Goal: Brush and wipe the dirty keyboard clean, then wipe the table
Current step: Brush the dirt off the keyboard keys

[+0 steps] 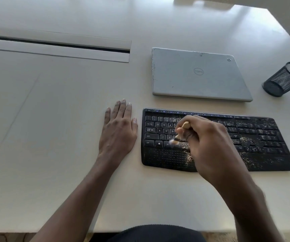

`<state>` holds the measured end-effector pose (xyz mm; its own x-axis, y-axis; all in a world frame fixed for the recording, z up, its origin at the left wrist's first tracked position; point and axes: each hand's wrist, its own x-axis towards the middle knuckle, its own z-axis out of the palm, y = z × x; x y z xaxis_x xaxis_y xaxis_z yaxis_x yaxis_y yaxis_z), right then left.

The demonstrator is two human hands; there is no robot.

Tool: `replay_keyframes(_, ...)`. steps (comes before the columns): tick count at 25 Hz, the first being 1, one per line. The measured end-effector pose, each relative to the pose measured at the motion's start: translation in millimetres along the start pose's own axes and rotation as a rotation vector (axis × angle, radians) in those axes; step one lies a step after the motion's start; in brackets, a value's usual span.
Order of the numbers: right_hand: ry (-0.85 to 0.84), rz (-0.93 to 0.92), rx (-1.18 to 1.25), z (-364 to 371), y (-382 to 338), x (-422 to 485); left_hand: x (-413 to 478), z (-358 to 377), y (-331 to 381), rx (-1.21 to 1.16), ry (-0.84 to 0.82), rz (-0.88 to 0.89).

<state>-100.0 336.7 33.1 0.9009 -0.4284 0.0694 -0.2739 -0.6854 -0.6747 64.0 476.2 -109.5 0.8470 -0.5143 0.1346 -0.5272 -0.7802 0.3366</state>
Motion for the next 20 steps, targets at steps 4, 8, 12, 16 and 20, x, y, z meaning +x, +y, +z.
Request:
replay_keyframes(4, -0.062, -0.075, 0.01, 12, 0, 4, 0, 0, -1, -0.007, 0.008, 0.005)
replay_keyframes(8, 0.031, 0.034, -0.018, -2, 14, 9, 0, 1, -1, -0.006, 0.002, 0.004)
replay_keyframes(12, 0.169, 0.041, -0.047, -15, 23, 32, 0, 1, -1, 0.001, -0.001, 0.007)
replay_keyframes(16, 0.158, 0.004, -0.014, -8, 23, 61, 0, 2, -2, 0.005, 0.001, 0.006)
replay_keyframes(20, 0.03, -0.019, 0.009, 4, 17, 77, 1, 3, -3, 0.005, -0.001, 0.006)
